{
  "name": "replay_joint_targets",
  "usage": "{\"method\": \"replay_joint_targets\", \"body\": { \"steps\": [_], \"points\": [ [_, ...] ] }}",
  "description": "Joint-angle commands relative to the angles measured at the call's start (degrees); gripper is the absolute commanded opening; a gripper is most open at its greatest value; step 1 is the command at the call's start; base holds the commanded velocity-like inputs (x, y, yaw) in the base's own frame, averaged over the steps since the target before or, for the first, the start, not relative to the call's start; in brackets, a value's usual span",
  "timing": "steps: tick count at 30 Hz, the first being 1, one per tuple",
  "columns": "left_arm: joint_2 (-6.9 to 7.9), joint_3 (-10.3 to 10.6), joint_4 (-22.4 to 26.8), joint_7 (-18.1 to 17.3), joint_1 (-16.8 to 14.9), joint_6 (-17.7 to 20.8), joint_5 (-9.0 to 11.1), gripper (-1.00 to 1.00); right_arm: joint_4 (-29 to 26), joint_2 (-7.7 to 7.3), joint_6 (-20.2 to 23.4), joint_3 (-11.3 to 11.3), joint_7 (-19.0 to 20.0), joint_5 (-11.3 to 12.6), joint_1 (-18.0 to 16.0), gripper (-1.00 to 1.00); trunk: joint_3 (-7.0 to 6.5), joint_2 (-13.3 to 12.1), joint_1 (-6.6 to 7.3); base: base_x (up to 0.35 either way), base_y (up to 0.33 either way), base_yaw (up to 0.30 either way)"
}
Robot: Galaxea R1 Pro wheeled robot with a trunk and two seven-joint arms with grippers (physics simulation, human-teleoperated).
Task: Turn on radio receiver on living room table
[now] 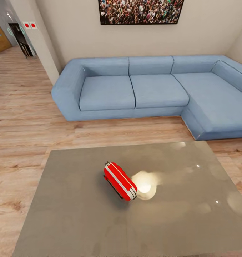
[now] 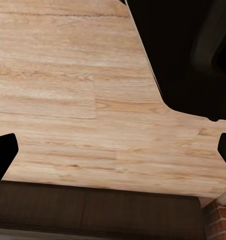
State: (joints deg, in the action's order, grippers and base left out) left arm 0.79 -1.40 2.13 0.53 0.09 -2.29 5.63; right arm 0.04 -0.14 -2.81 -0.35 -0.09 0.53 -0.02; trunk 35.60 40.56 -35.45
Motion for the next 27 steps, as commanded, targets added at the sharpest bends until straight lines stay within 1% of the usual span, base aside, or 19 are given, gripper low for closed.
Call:
{"method": "replay_joint_targets", "body": {
  "steps": [1,27],
  "points": [
    [0.0,0.02,0.0,0.0,0.0,0.0,0.02,1.0,-0.01,0.01,0.0,0.0,0.0,0.0,-0.01,1.0,0.1,0.0,0.0,0.0,0.0,0.0],
    [0.0,-0.01,0.0,0.0,0.0,0.0,0.03,1.0,0.01,0.01,0.0,0.0,0.0,0.0,0.0,1.0,2.49,0.0,0.0,0.0,0.0,0.0]
  ]
}}
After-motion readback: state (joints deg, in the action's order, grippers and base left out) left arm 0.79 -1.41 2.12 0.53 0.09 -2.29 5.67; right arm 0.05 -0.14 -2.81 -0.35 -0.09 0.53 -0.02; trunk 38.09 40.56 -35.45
